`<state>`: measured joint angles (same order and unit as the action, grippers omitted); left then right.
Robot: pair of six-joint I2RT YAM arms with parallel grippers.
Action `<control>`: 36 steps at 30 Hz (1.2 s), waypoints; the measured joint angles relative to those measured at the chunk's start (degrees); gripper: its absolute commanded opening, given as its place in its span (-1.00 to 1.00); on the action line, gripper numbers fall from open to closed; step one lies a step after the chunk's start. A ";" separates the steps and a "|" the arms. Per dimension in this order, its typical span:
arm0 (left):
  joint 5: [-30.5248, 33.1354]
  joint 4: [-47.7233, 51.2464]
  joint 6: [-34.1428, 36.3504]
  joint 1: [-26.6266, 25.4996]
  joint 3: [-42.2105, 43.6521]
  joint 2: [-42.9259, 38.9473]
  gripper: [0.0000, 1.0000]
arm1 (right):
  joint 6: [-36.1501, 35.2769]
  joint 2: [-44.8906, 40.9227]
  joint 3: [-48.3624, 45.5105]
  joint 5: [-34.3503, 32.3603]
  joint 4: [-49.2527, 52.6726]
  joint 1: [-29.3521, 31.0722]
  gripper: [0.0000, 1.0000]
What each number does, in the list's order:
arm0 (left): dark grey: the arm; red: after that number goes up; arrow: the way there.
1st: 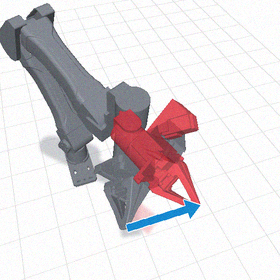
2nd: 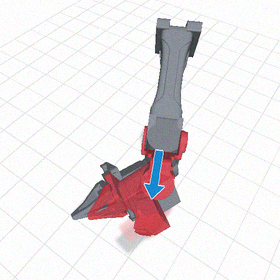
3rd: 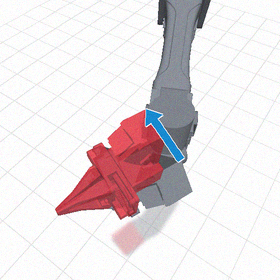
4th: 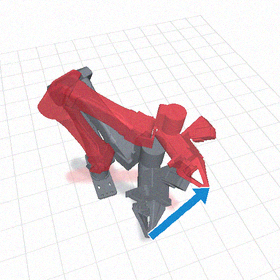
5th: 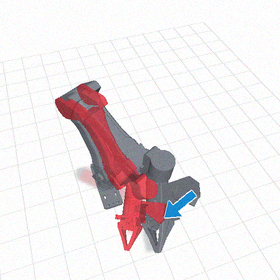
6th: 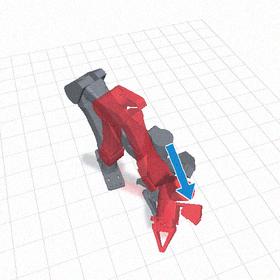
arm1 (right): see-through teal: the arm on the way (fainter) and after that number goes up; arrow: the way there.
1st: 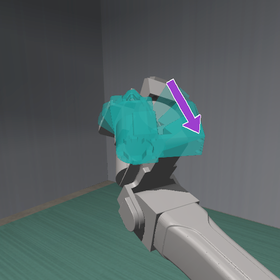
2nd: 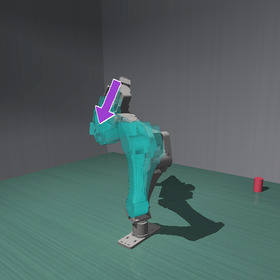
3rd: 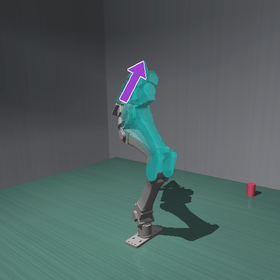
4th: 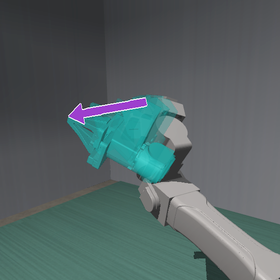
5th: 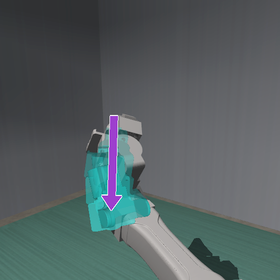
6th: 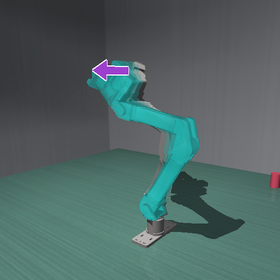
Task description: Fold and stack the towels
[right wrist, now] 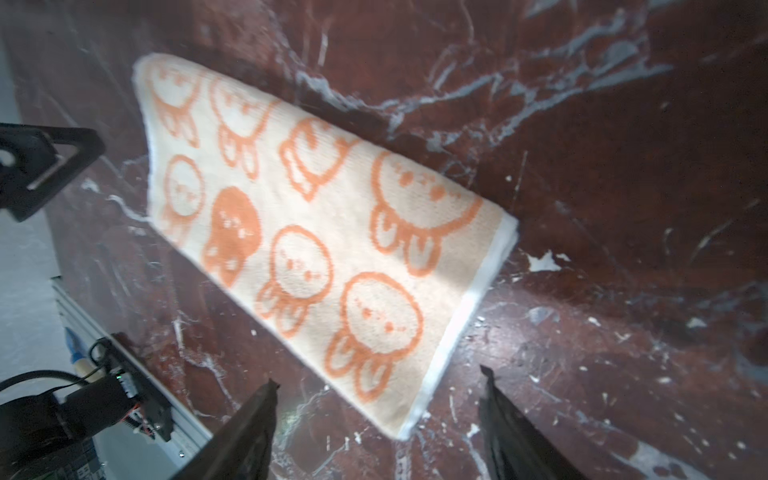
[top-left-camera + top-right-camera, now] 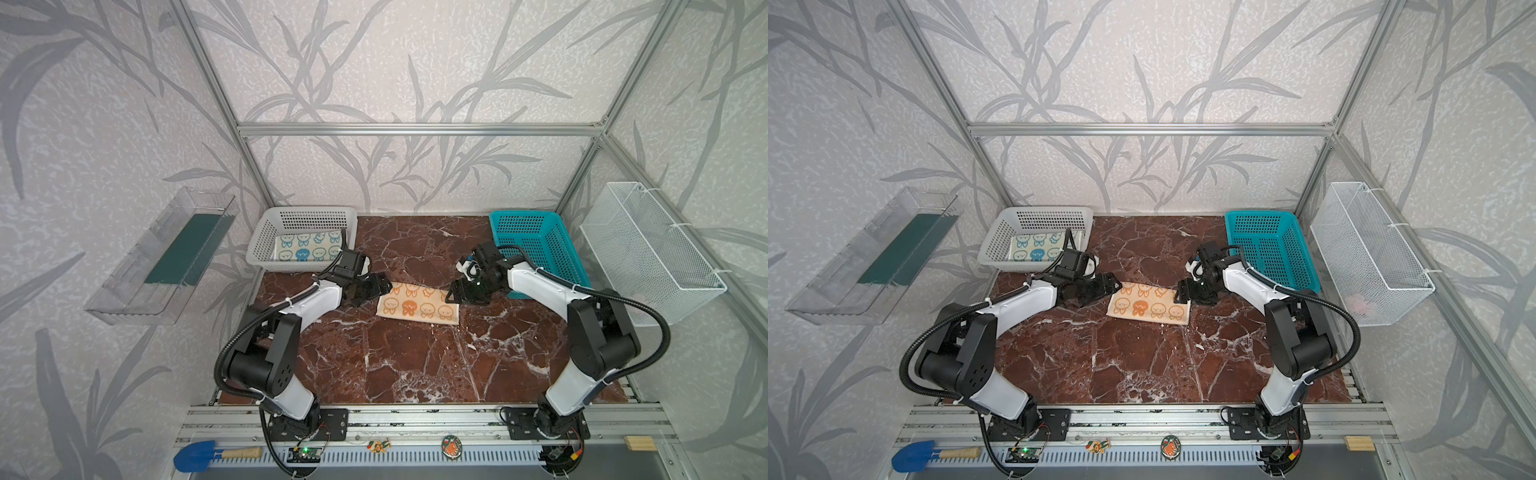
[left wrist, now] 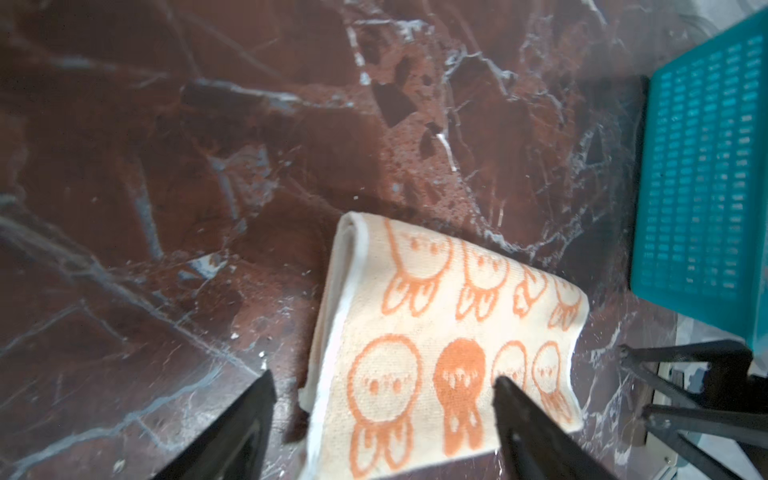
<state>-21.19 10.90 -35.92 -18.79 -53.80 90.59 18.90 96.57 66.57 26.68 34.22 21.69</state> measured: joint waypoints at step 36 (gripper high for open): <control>2.36 9.70 -0.90 -4.66 -8.13 4.07 0.98 | -1.86 3.04 0.13 -2.75 -1.22 0.59 0.98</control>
<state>-18.83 20.60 -36.82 -23.44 -61.93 94.65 17.04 99.61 66.70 23.92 32.99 22.28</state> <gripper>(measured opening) 0.992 0.991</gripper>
